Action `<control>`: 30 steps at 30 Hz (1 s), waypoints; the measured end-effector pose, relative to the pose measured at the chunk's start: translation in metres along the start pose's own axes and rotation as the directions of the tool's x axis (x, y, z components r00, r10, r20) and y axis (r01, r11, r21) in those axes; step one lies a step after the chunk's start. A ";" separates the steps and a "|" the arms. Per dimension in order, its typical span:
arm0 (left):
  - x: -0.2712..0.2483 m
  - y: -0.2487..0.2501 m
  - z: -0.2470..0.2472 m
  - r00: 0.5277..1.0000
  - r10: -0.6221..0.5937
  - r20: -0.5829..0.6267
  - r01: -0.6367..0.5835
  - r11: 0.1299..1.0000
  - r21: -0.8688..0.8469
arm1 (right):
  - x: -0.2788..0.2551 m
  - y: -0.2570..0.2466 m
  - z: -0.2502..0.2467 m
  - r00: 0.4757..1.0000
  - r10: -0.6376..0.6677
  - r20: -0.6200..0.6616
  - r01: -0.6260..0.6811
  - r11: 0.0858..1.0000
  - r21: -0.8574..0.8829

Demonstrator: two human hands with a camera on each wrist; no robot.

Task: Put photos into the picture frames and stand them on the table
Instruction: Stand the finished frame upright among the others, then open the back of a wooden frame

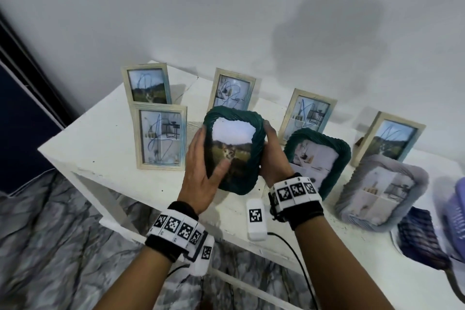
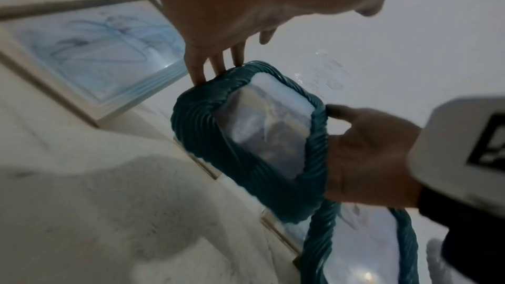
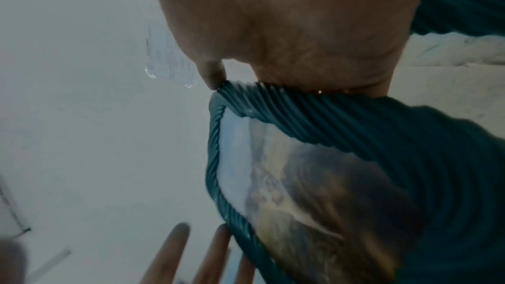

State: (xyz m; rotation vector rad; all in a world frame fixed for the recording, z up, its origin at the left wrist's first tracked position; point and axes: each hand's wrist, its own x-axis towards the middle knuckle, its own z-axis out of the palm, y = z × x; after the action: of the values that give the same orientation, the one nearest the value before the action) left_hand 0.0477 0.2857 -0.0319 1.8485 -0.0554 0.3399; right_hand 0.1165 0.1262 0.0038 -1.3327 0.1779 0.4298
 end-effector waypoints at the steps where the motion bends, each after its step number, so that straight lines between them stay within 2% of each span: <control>1: 0.004 -0.003 0.001 1.000 -0.020 -0.011 0.019 0.997 -0.074 | 0.007 -0.003 -0.001 1.000 -0.009 -0.010 0.009 0.999 0.039; 4: 0.016 -0.012 0.004 0.998 -0.060 0.017 0.062 0.985 -0.163 | 0.022 -0.011 0.000 0.997 -0.036 -0.070 0.042 0.995 0.090; 11: 0.039 -0.025 0.005 0.995 -0.053 0.086 0.069 0.977 -0.204 | 0.043 -0.013 0.003 0.980 -0.059 -0.190 0.077 0.993 0.088; 20: 0.033 -0.045 0.008 0.993 -0.007 0.117 0.011 0.999 -0.037 | 0.057 0.011 -0.007 0.961 -0.057 -0.269 0.063 0.998 0.013; 23: 0.031 -0.045 0.008 0.993 0.022 0.120 -0.021 1.000 -0.012 | 0.052 0.009 -0.007 0.944 -0.109 -0.310 0.074 0.990 -0.122; 25: 0.029 -0.045 0.006 0.990 0.042 0.131 -0.044 0.999 0.013 | 0.047 0.003 -0.004 0.922 -0.193 -0.335 0.114 0.964 -0.240; 28: 0.024 -0.045 0.004 0.984 0.077 0.158 -0.090 0.993 0.075 | 0.041 -0.011 0.000 0.852 -0.352 -0.388 0.169 0.886 -0.433; 30: 0.020 -0.044 0.000 0.984 0.074 0.160 -0.090 0.992 0.093 | 0.037 -0.024 0.007 0.817 -0.433 -0.382 0.212 0.841 -0.498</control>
State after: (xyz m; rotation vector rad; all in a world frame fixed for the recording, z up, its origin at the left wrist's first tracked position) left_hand 0.0760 0.3013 -0.0675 1.9732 -0.2268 0.2585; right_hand 0.1588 0.1367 0.0133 -1.8672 0.2658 -0.1937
